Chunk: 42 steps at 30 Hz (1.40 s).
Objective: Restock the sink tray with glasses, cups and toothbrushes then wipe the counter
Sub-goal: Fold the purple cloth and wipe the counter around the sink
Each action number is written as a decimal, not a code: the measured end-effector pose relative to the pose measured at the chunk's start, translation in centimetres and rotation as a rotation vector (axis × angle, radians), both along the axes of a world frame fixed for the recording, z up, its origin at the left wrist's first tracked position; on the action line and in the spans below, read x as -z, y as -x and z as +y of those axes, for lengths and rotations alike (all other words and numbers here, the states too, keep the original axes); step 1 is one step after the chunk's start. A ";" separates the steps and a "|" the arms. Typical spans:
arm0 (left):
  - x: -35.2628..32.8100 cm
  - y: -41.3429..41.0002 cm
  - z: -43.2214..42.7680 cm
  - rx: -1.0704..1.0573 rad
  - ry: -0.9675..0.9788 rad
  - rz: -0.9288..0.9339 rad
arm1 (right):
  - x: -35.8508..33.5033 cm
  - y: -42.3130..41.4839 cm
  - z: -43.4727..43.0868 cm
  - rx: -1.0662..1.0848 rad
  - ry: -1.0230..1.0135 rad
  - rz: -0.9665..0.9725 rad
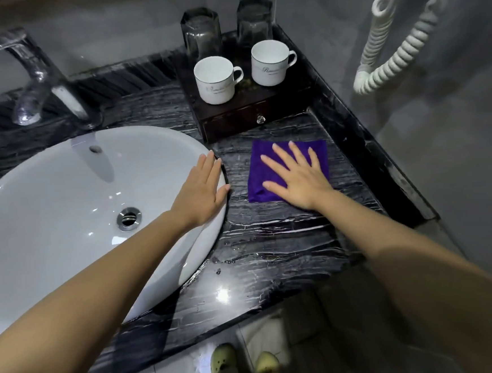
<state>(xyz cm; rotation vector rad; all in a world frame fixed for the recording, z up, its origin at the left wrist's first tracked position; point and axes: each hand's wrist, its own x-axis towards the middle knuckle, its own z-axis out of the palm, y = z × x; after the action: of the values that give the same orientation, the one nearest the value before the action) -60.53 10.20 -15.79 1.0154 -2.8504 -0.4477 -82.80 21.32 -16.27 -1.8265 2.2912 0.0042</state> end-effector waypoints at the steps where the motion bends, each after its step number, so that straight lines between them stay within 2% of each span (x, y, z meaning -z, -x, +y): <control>1: 0.0 0.0 0.0 0.001 0.004 0.006 | 0.0 0.2 -0.9 0.002 0.001 0.004; 10: -0.1 0.2 -0.1 0.005 0.031 -0.010 | 0.2 -0.5 -4.1 0.066 0.014 -0.016; 23: -0.6 0.2 -0.1 -0.020 -0.009 -0.091 | 0.5 -10.2 6.2 -0.017 0.057 -0.072; 30: -0.7 -3.4 4.4 -0.070 -0.186 0.038 | 0.4 -15.8 9.6 -0.032 0.072 -0.080; 34: -0.8 -7.5 7.6 -0.106 -0.234 0.047 | 0.3 -15.4 11.1 -0.081 0.110 -0.091; 42: -1.0 -9.1 9.4 -0.050 -0.121 -0.070 | 0.4 -9.0 11.5 -0.029 0.092 -0.040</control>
<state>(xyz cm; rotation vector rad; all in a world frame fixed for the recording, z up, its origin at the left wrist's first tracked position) -51.41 19.61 -14.78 1.1419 -2.8819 -0.5985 -73.84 32.78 -16.63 -1.8857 2.2732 -0.1338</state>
